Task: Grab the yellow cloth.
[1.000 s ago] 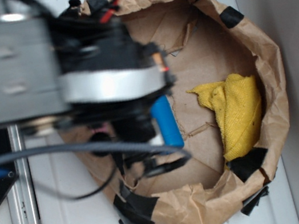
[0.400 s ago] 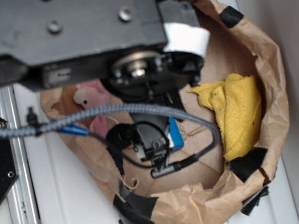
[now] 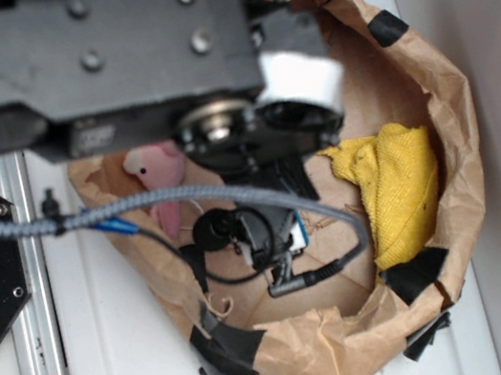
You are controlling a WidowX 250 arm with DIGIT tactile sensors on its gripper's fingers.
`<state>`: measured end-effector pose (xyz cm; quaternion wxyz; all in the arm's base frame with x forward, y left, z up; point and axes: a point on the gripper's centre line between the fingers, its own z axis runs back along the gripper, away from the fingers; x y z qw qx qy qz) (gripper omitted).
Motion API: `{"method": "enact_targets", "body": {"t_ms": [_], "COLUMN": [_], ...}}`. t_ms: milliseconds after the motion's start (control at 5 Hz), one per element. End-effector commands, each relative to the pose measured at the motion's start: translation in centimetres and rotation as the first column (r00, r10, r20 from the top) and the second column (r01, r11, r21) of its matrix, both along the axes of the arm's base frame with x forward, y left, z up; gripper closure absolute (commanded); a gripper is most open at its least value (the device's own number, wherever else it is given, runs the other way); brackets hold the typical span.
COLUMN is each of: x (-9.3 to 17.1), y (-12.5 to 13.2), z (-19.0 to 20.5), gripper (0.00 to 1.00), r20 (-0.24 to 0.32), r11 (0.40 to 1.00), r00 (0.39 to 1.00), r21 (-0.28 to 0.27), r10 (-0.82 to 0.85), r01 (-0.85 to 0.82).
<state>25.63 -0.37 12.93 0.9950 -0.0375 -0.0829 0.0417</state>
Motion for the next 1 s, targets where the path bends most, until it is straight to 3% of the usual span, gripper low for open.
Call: {"method": "enact_targets", "body": {"t_ms": [0, 200, 400, 600, 800], "x": [3.7, 4.8, 5.8, 7.0, 6.9], "y": [-0.5, -1.9, -2.1, -2.0, -1.9], "z": [-5.1, -6.9, -7.9, -5.6, -3.1], "gripper": [0.0, 0.0, 0.0, 0.0, 0.0], "r20": [-0.057, -0.151, -0.13, 0.053, 0.167], "r11": [0.962, 0.93, 0.906, 0.861, 0.832], "r00": [0.985, 0.966, 0.96, 0.969, 0.955], "r21": [-0.212, -0.274, -0.32, -0.472, -0.542], "r10": [0.166, 0.211, 0.248, 0.24, 0.246], "r01": [-0.174, -0.246, -0.277, -0.187, -0.12]}}
